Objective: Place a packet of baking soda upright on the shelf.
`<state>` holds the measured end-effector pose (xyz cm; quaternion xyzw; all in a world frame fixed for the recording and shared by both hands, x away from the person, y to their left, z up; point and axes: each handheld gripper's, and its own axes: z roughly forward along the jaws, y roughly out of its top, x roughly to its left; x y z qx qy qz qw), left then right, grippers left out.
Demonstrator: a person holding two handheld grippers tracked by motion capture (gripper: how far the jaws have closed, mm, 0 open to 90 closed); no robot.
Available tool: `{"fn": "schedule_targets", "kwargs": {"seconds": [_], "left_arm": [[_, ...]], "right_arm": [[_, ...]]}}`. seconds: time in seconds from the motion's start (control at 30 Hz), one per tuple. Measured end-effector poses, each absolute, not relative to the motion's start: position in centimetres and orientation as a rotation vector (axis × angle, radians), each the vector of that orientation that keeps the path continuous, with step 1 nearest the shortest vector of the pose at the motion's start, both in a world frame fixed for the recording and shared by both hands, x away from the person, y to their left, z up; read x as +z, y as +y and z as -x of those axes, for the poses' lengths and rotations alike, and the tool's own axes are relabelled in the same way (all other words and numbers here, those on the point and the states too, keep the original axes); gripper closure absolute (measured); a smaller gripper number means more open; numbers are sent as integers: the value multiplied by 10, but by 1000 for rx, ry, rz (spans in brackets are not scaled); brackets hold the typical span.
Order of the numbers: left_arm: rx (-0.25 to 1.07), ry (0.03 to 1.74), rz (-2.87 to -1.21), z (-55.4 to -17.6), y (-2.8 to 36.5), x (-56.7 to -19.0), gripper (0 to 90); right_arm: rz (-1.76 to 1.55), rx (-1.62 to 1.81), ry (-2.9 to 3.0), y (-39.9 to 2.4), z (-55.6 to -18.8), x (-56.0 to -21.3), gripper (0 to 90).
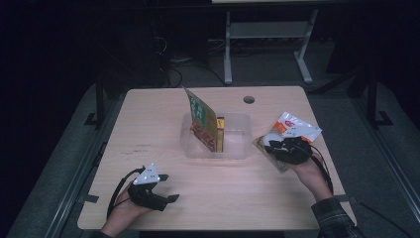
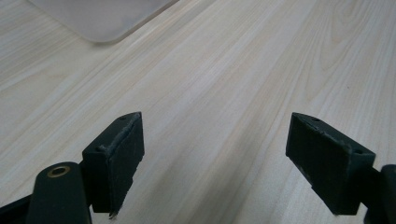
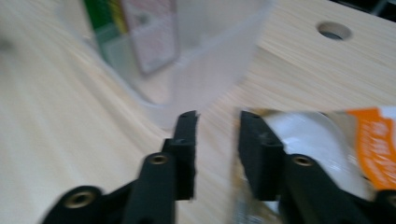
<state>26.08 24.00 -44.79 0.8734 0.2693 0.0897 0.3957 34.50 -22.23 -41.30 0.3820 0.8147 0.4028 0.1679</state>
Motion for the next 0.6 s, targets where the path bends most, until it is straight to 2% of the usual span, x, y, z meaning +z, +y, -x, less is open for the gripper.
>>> {"fn": "schedule_targets", "kwargs": {"seconds": [0.03, 0.07, 0.1, 0.13, 0.6], "left_arm": [[228, 682, -2216, -261, 240, -448, 189], [224, 691, -2208, -261, 240, -449, 189], [224, 691, -2208, -261, 240, -449, 189], [223, 696, -2205, -261, 240, -449, 189], [224, 700, -2220, -262, 242, -451, 189]], "right_arm": [[-1100, 1132, 2313, -224, -347, -414, 780], [-1120, 1102, 2295, -231, -355, -417, 857], [-1120, 1102, 2295, -231, -355, -417, 857], [-1156, 1104, 2275, -238, -363, -421, 900], [-1111, 902, 2372, -239, -395, -452, 900]]}}
